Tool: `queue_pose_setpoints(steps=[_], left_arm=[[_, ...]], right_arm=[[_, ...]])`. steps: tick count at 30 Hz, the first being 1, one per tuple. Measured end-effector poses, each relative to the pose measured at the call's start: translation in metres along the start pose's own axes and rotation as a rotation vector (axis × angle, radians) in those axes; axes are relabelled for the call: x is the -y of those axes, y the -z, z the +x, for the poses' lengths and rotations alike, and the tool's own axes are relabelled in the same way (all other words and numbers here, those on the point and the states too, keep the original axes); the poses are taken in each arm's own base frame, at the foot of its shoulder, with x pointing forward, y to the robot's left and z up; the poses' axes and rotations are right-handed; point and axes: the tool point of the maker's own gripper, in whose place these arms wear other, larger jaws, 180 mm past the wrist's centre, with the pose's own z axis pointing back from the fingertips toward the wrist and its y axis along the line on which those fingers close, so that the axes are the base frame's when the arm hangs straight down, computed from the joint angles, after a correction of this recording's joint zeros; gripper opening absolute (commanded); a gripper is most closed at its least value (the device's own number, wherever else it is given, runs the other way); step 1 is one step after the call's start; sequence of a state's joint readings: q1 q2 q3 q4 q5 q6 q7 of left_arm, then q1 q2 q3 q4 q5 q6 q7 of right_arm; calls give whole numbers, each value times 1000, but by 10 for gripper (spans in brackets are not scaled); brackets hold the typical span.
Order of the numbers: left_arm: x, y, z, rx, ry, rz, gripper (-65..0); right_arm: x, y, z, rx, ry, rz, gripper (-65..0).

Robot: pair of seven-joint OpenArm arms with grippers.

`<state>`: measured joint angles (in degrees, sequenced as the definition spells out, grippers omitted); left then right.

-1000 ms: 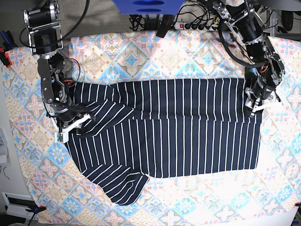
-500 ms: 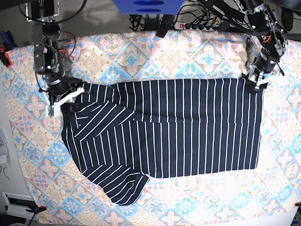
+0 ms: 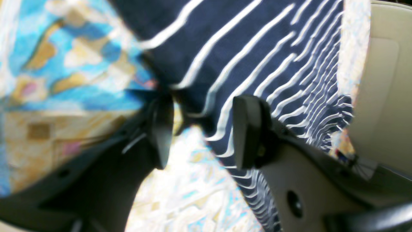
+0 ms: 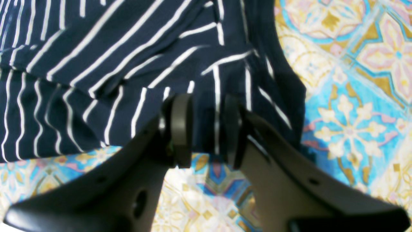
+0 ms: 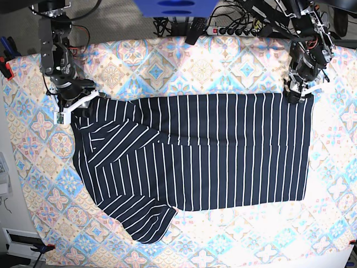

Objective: Fold the T-shirt properly
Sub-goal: 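Release and move both grippers down to the shirt's side edges, then grasp the side edges and pull the shirt toward the robot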

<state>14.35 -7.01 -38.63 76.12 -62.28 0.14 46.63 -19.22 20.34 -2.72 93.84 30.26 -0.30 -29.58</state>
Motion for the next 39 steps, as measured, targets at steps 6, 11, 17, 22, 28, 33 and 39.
queue_pose_setpoints(steps=[6, 11, 17, 22, 28, 33, 39], left_arm=[[12, 18, 4, 6, -42, -26, -362], [13, 28, 2, -6, -77, -31, -508], [12, 30, -2, -18, -76, -22, -594], [13, 30, -3, -23, -75, -23, -594], [13, 30, -3, -24, -75, -23, -594], [13, 30, -3, -22, -75, -23, -594], [13, 30, -3, -22, -75, -22, -594]], right_arm=[[0, 0, 0, 0, 0, 1, -479], [1, -3, -9, -20, 4, -1, -477], [-5, -7, -27, -47, 68, -1, -471], [11, -10, -33, -31, 240, -46, -357], [27, -7, -53, -56, 436, -58, -308], [32, 3, -61, -59, 539, -52, -308], [35, 22, -44, -29, 562, -50, -308]])
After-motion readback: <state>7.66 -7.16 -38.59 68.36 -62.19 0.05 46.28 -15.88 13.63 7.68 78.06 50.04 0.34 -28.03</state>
